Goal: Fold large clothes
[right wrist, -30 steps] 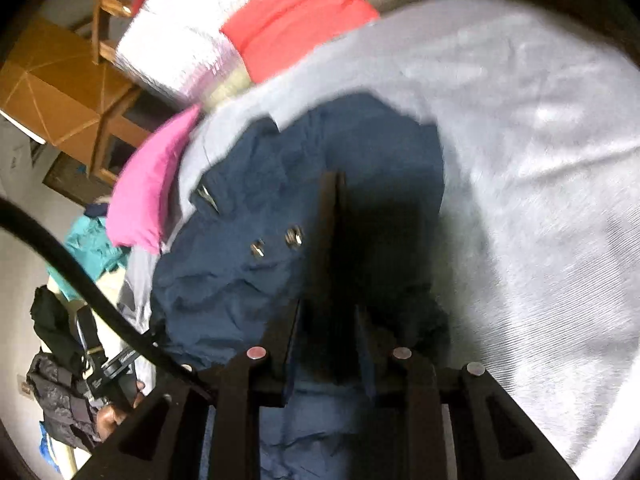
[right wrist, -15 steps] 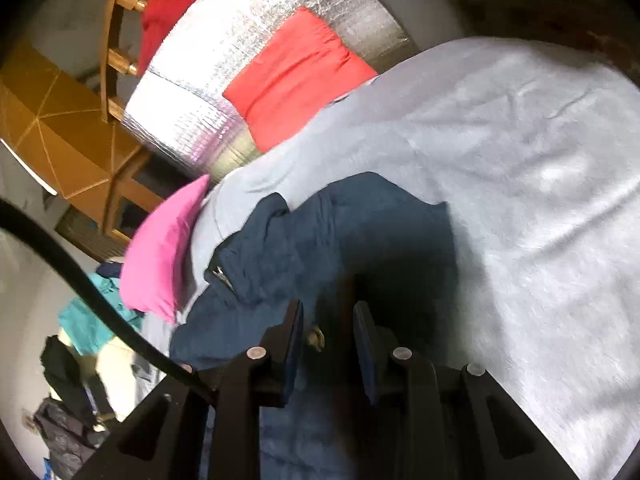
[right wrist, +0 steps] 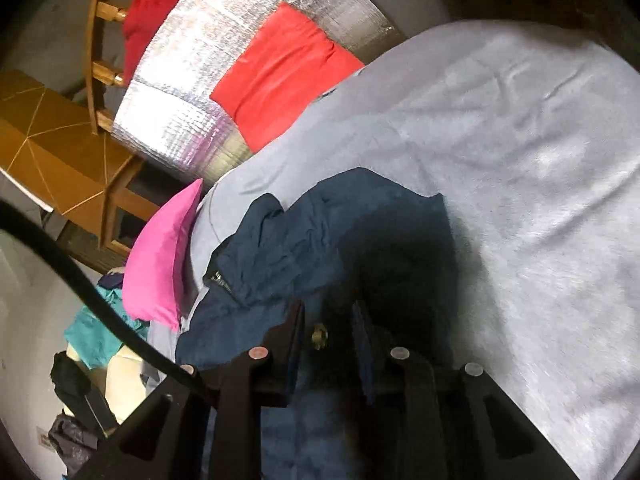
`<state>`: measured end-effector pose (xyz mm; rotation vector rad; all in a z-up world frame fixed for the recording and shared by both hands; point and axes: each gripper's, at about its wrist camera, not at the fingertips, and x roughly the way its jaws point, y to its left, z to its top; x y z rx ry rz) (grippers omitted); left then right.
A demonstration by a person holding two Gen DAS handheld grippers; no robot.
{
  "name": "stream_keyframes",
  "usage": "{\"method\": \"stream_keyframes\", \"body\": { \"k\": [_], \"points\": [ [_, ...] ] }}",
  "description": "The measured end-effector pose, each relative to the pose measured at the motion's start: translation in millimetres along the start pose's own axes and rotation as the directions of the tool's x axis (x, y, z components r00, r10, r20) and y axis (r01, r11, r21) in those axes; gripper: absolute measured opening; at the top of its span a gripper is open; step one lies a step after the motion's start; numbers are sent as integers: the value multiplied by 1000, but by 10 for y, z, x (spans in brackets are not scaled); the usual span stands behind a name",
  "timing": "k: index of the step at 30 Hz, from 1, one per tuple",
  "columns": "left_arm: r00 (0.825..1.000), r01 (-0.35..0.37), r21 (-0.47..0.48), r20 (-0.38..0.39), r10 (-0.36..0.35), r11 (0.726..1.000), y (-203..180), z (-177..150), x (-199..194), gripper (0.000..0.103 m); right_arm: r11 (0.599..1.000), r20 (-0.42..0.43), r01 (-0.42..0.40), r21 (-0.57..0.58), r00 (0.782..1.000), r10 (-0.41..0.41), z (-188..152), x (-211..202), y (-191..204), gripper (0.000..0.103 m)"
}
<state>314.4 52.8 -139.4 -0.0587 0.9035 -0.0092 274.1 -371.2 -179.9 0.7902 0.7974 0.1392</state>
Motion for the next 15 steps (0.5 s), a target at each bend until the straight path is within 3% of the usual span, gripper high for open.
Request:
{"method": "stream_keyframes", "body": {
  "k": [4, 8, 12, 15],
  "points": [
    [999, 4, 83, -34, -1, 997, -259, -54, 84, 92, 997, -68, 55, -57, 996, -58, -95, -32, -5, 27],
    [993, -52, 169, -97, 69, 984, -478, -155, 280, 92, 995, -164, 93, -32, 982, -97, -182, 197, -172, 25],
    [997, -32, 135, -63, 41, 990, -450, -101, 149, 92, 999, -80, 34, -28, 996, -37, -72, -12, -109, 27],
    [997, -71, 117, 8, 70, 991, -362, -46, -13, 92, 997, 10, 79, -1, 997, -79, 12, -117, -164, 37]
  ]
}}
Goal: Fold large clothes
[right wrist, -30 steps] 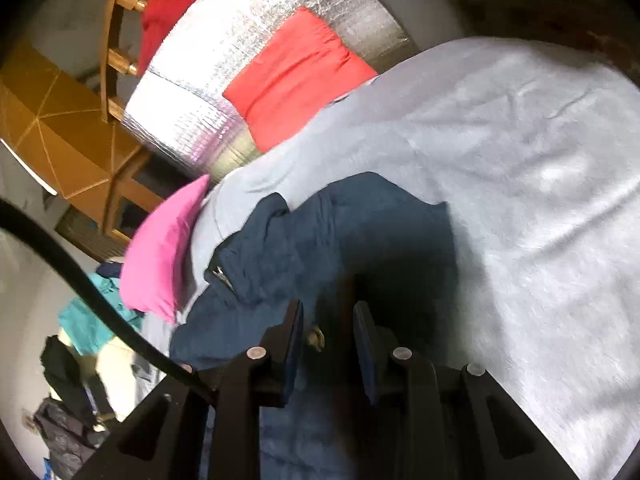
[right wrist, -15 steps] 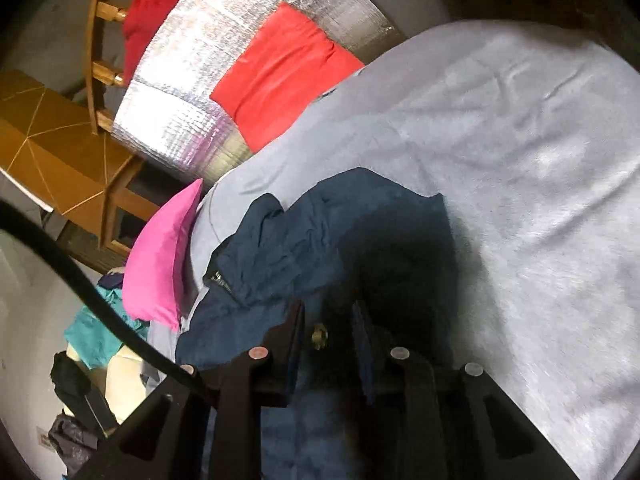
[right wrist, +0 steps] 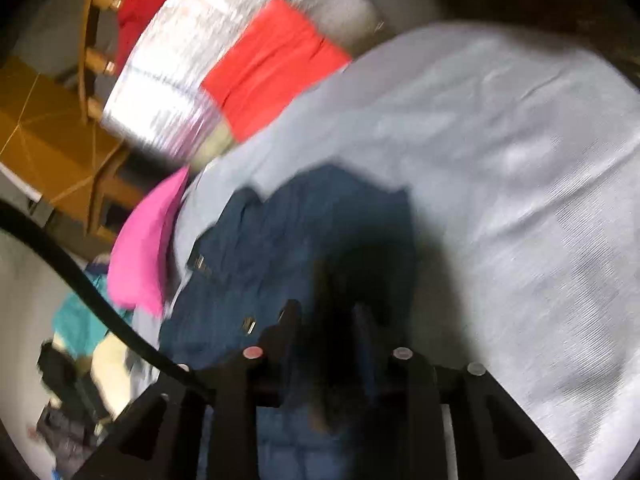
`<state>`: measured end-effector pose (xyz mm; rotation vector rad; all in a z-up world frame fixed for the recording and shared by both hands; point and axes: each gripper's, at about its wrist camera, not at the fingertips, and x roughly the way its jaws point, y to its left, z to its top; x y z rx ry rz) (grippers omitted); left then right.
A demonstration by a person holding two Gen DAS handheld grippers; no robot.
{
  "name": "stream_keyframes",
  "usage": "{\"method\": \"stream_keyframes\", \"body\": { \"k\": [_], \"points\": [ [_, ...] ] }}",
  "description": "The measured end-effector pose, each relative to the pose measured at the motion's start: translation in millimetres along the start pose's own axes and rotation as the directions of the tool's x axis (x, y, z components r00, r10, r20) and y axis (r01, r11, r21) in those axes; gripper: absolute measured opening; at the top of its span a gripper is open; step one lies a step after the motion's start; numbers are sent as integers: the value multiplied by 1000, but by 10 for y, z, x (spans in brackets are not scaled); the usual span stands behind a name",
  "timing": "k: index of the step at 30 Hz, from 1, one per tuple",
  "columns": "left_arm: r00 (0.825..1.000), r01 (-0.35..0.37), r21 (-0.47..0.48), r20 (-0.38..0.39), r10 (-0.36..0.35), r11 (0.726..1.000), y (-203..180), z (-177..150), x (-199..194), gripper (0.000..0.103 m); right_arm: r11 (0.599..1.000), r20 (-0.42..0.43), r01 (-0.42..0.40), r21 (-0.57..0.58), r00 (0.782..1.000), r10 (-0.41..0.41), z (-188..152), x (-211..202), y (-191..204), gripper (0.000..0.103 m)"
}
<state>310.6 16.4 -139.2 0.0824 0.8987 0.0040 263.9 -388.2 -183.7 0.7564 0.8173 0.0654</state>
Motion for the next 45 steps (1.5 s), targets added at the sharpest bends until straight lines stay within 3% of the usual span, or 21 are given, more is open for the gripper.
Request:
{"method": "stream_keyframes", "body": {
  "k": [1, 2, 4, 6, 8, 9, 10, 13, 16, 18, 21, 25, 27, 31, 34, 38, 40, 43, 45],
  "points": [
    [999, -25, -14, 33, 25, 1000, 78, 27, -60, 92, 1000, 25, 20, 20, 999, -21, 42, -2, -64, 50],
    [998, -42, -33, 49, 44, 999, 162, 46, -78, 92, 999, 35, 37, 39, 999, -39, 73, 15, -126, 57],
    [996, -66, -97, 47, 71, 993, 408, 75, -45, 92, 996, 35, 32, 87, 999, -35, 108, 92, -259, 61],
    [997, -73, -183, -6, 73, 980, 672, 56, 78, 92, 992, -2, 2, 125, 1000, -1, 126, 248, -340, 61],
    [996, -76, -272, -60, 62, 959, 897, 6, 222, 92, 991, -26, 1, 130, 1000, 3, 108, 404, -359, 58],
    [995, -80, -302, -82, 58, 950, 973, -21, 287, 92, 992, -35, -12, 126, 999, 16, 86, 478, -354, 43],
    [993, -82, -317, -105, 51, 945, 1014, -43, 345, 92, 993, -40, -27, 113, 999, 31, 70, 535, -329, 36],
    [991, -74, -320, -131, 33, 945, 1022, -61, 408, 92, 998, -18, -8, 63, 1000, 9, 63, 498, -192, 25],
    [993, -72, -296, -107, 42, 952, 986, -28, 363, 92, 999, 63, -29, -45, 997, 32, 49, 240, 130, 24],
    [993, -72, -288, -114, 41, 955, 961, -36, 376, 92, 997, 81, 2, -78, 997, 4, 24, 231, 224, 24],
    [987, -79, -262, -157, 38, 962, 887, -76, 454, 92, 994, -16, 106, -5, 994, -106, -4, 494, -39, 26],
    [985, -73, -265, -168, 29, 962, 904, -86, 457, 92, 996, -29, 60, 66, 998, -58, 40, 385, -97, 36],
    [989, -76, -273, -144, 37, 959, 916, -62, 392, 92, 998, 14, 62, 26, 998, -63, 43, 273, 36, 42],
    [999, -37, -251, -24, 32, 967, 824, 16, 99, 92, 989, 113, 127, -79, 987, -118, -19, -124, 242, 42],
    [999, -3, -204, 52, 14, 979, 664, 36, -65, 92, 983, 141, 110, -149, 986, -89, -96, -312, 349, 42],
    [998, 33, -94, 57, -28, 995, 330, 29, -56, 92, 972, 30, 5, -233, 1000, 2, -285, -251, 461, 42],
    [1000, 17, -25, 25, -16, 1000, 146, 4, 35, 92, 962, -46, -31, -271, 999, 19, -386, -106, 553, 30],
    [993, -6, 53, -118, 12, 999, -63, -83, 360, 92, 964, -168, 3, -267, 985, -50, -510, 232, 529, 28],
    [993, -22, 72, -117, 31, 997, -104, -110, 414, 92, 968, -218, 13, -249, 973, -70, -527, 383, 449, 23]
  ]
}}
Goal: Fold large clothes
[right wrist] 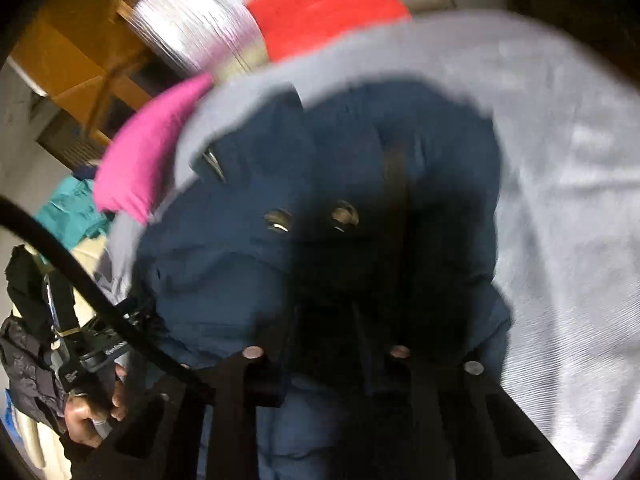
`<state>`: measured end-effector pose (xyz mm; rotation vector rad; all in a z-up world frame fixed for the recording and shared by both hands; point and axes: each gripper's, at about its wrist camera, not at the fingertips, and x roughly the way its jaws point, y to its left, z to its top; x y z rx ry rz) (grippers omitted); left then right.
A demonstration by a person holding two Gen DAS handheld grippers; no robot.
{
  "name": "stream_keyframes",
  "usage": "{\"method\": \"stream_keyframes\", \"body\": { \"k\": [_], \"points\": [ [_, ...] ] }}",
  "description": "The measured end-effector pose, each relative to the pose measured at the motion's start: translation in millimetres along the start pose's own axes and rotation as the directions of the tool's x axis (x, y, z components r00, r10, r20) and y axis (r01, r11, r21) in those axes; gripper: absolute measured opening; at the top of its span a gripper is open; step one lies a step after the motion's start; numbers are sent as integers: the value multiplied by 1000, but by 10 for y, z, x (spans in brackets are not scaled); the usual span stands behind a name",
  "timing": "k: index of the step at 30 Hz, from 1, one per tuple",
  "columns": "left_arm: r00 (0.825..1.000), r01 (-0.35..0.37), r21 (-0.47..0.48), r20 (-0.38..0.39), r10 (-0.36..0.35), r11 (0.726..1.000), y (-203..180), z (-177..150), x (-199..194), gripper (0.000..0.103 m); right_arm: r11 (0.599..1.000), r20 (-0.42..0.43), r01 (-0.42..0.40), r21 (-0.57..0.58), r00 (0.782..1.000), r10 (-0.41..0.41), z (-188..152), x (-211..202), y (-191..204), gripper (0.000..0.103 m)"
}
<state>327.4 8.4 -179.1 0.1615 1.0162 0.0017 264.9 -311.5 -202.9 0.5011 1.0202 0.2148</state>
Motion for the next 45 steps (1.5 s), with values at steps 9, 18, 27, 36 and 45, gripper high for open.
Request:
{"method": "stream_keyframes", "body": {
  "k": [9, 18, 27, 36, 45],
  "points": [
    [992, 20, -126, 126, -4, 992, 636, 44, -431, 92, 993, 182, -1, 120, 983, -21, 124, -640, -352, 59],
    [994, -100, -361, -6, 105, 927, 1367, -36, -83, 92, 969, 80, 9, 248, 996, -30, 89, -396, -775, 70],
    [1000, 0, -325, -18, -6, 946, 1179, -24, -1, 92, 998, 197, 39, 42, 979, -46, 51, -457, -177, 28],
    [997, -31, -302, -74, 9, 953, 1132, -86, 76, 93, 991, 125, 105, 77, 986, -115, 104, -230, -295, 31],
    [975, -44, -184, 205, 82, 982, 761, 0, -631, 92, 984, 372, 135, 113, 913, -168, 25, -938, -214, 67]
  ]
}}
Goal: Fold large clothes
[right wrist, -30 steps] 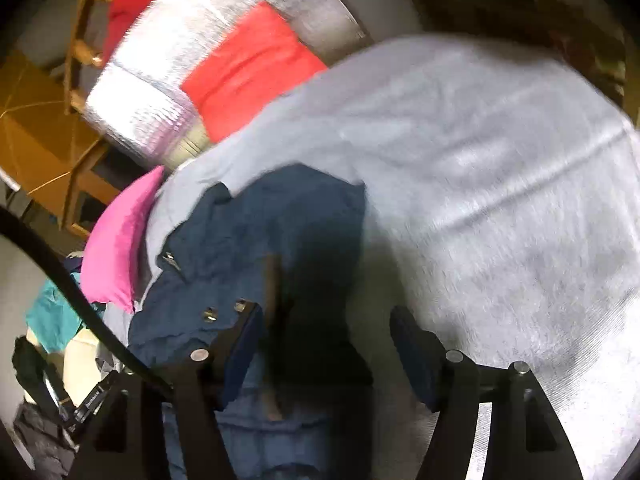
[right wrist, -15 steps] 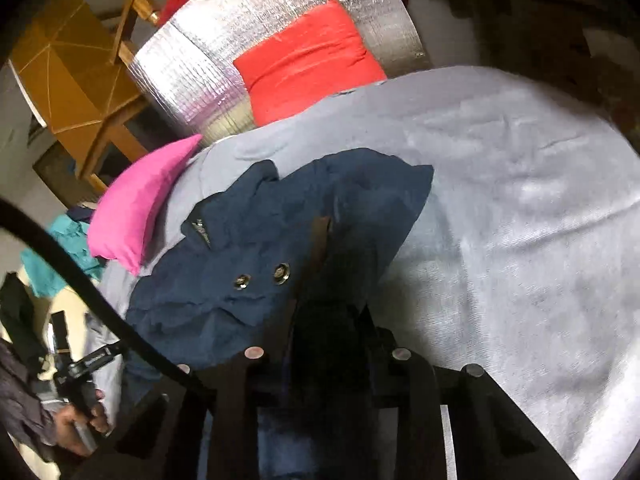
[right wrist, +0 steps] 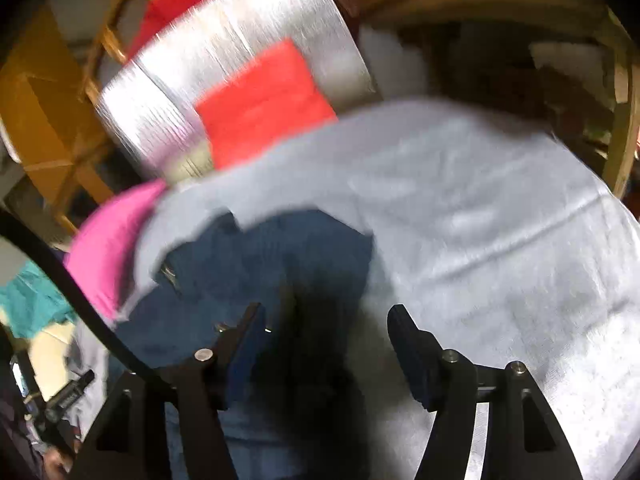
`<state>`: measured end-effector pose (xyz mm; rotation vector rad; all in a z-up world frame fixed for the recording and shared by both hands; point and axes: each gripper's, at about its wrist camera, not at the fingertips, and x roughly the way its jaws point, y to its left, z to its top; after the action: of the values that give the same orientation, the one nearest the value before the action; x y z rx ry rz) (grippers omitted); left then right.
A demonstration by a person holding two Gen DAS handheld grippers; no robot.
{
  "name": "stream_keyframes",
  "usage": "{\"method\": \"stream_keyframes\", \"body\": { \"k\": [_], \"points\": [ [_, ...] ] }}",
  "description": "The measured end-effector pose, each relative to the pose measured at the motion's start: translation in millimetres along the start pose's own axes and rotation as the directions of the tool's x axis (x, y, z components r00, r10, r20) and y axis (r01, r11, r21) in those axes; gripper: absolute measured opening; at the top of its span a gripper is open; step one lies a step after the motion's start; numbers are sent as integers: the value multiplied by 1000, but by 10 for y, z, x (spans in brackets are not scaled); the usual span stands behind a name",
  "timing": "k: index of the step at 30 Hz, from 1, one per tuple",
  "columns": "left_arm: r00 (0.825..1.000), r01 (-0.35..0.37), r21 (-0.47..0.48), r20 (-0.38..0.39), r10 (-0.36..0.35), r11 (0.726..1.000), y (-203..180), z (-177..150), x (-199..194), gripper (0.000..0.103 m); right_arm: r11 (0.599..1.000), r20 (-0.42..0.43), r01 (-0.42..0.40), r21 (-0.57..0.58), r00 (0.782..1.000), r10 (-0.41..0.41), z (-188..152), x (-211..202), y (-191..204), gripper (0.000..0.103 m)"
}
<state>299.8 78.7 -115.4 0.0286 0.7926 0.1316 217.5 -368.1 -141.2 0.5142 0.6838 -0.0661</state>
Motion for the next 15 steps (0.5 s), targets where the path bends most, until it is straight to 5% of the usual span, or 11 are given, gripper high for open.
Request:
{"method": "stream_keyframes", "body": {
  "k": [4, 11, 15],
  "points": [
    [998, 47, 89, -35, -44, 995, -352, -46, 98, 92, 986, -114, -147, -82, 984, 138, -146, 174, 352, 41],
    [980, 52, 184, -199, -15, 981, -631, -270, 505, 93, 978, -364, -165, -127, 925, 109, -517, 832, 694, 38],
    [982, 83, 139, -180, -57, 987, -499, -193, 401, 92, 974, -349, -193, -118, 926, 142, -454, 783, 707, 39]
  ]
}}
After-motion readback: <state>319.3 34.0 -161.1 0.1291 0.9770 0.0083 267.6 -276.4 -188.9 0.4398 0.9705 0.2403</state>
